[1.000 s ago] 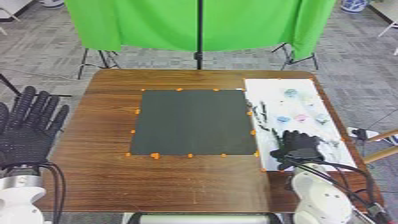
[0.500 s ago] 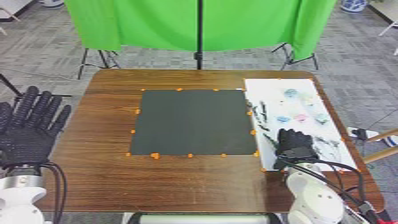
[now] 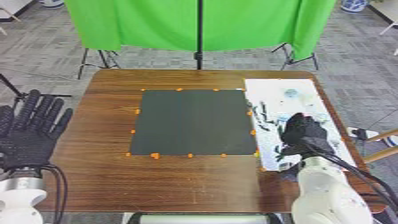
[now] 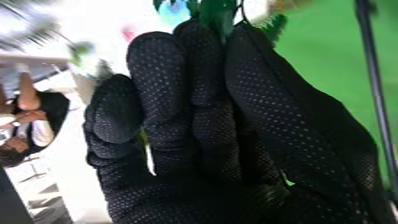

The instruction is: Arrange flowers

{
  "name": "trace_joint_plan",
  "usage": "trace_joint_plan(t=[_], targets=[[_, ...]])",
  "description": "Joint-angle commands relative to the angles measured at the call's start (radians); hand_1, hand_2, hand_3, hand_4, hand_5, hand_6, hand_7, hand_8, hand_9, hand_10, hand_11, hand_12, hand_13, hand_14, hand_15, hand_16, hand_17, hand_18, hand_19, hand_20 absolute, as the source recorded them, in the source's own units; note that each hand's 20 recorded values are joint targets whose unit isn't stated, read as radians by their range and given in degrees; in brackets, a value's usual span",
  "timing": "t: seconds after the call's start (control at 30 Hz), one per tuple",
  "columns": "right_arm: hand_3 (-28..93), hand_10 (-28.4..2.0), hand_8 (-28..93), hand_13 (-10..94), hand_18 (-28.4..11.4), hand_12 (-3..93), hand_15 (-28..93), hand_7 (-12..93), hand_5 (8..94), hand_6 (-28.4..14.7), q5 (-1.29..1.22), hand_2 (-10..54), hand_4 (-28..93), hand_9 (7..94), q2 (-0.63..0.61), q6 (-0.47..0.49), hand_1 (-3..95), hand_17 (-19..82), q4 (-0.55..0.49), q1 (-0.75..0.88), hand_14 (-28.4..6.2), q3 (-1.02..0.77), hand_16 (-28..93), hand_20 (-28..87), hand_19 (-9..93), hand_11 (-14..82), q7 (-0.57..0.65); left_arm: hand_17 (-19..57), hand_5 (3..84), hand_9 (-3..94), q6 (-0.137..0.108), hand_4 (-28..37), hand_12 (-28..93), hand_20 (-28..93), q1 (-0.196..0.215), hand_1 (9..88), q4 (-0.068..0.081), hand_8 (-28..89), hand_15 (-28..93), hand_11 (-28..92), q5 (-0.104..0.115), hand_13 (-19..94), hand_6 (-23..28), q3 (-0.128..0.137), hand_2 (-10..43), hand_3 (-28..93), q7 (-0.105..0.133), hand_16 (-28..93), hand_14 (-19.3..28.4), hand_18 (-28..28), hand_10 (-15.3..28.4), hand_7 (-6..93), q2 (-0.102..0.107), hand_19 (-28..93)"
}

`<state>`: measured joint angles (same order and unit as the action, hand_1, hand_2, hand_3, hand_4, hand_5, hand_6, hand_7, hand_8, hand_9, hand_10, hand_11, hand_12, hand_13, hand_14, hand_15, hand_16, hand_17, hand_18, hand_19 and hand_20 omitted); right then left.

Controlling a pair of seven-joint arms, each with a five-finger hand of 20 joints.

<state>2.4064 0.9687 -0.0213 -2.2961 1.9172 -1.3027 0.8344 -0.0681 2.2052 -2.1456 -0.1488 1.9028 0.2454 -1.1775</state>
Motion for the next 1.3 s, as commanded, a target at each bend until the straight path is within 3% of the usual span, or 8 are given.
trace_joint_plan(t=[0.03, 0.17, 0.23, 0.33, 0.43, 0.8, 1.03, 1.3], targets=[[74, -10.2, 22, 78, -28.1, 47.9, 47, 40, 76.8, -1.0, -0.095, -9.5, -18, 88.7, 0.14, -0.05, 62.1, 41, 0.087, -0.253, -5.6, 0.13, 46, 34, 90, 15.2, -0.015, -3.0, 41.8, 36.2, -0.029, -28.3, 9, 14, 0.022, 26.1, 0.012, -8, 16, 9, 0.009, 26, 7.3, 0.007, 12.3, 70, -0.016, -3, 12.6, 14.2, 14.0, 7.0, 0.017, 25], [80, -10.6, 22, 77, -28.3, 50.7, 50, 43, 75.1, -1.1, -0.103, -9.5, -13, 87.5, 0.246, -0.023, 56.6, 41, 0.176, -0.359, -6.3, 0.204, 48, 38, 91, 18.1, -0.034, -3.0, 41.8, 36.2, -0.037, -28.3, 10, 14, 0.015, 26.0, 0.022, -8, 16, 9, 0.008, 26, 7.3, -0.002, 12.4, 71, -0.023, -3, 12.6, 14.2, 14.0, 7.1, 0.021, 25], [81, -11.0, 22, 76, -28.3, 52.4, 53, 45, 74.2, -1.1, -0.116, -9.5, -12, 86.4, 0.303, 0.009, 55.2, 40, 0.22, -0.398, -7.1, 0.225, 48, 39, 92, 20.7, -0.05, -3.0, 41.7, 36.1, -0.028, -28.3, 10, 14, 0.008, 26.0, 0.044, -8, 16, 9, 0.001, 26, 7.3, -0.005, 12.4, 71, -0.033, -3, 12.6, 14.2, 14.0, 7.2, 0.018, 25], [81, -11.0, 21, 75, -28.4, 52.5, 55, 47, 73.1, -1.2, -0.139, -9.5, -11, 85.9, 0.39, 0.045, 54.9, 40, 0.294, -0.451, -7.3, 0.241, 48, 39, 92, 22.0, -0.049, -3.0, 41.7, 36.1, -0.053, -28.3, 10, 14, 0.003, 26.0, 0.068, -8, 16, 9, 0.051, 26, 7.3, -0.021, 12.4, 71, -0.019, -3, 12.6, 14.2, 14.1, 7.1, 0.018, 25], [81, -10.9, 20, 74, -28.4, 52.7, 56, 48, 72.8, -1.3, -0.145, -9.5, -11, 85.7, 0.457, 0.075, 54.9, 40, 0.355, -0.477, -7.7, 0.252, 48, 40, 92, 22.6, -0.052, -3.0, 41.6, 36.1, -0.071, -28.3, 10, 14, 0.004, 26.0, 0.078, -8, 16, 9, 0.043, 26, 7.3, -0.035, 12.4, 70, -0.024, -3, 12.7, 14.2, 14.1, 7.1, 0.019, 24], [82, -11.1, 20, 74, -28.4, 53.6, 57, 50, 72.7, -1.9, -0.127, -9.5, -8, 85.6, 0.691, 0.191, 53.9, 41, 0.588, -0.507, -8.0, 0.295, 48, 40, 92, 23.9, -0.031, -3.0, 41.6, 36.1, -0.076, -28.3, 10, 15, -0.011, 25.8, 0.077, -8, 16, 9, 0.035, 26, 7.3, -0.073, 12.5, 71, -0.033, -3, 12.7, 14.2, 14.0, 7.0, 0.06, 24], [82, -11.6, 20, 74, -28.4, 54.1, 58, 50, 72.1, -2.3, -0.146, -9.5, -8, 85.3, 0.796, 0.157, 54.1, 41, 0.71, -0.54, -8.0, 0.325, 48, 40, 93, 24.9, -0.022, -2.9, 41.5, 36.1, -0.064, -28.3, 9, 15, -0.05, 25.7, 0.102, -8, 16, 9, 0.04, 26, 7.3, -0.118, 12.6, 71, -0.03, -3, 12.6, 14.2, 13.8, 7.1, 0.072, 24], [82, -12.0, 19, 74, -28.4, 53.5, 58, 51, 71.7, -2.7, -0.098, -9.5, -9, 84.6, 0.853, 0.101, 54.8, 42, 0.752, -0.523, -8.1, 0.352, 48, 40, 93, 26.0, -0.029, -3.0, 41.4, 36.1, -0.081, -28.3, 9, 15, -0.06, 25.7, 0.104, -8, 16, 10, 0.044, 26, 7.3, -0.141, 12.7, 70, -0.037, -3, 12.5, 14.2, 13.5, 7.0, 0.092, 24]])
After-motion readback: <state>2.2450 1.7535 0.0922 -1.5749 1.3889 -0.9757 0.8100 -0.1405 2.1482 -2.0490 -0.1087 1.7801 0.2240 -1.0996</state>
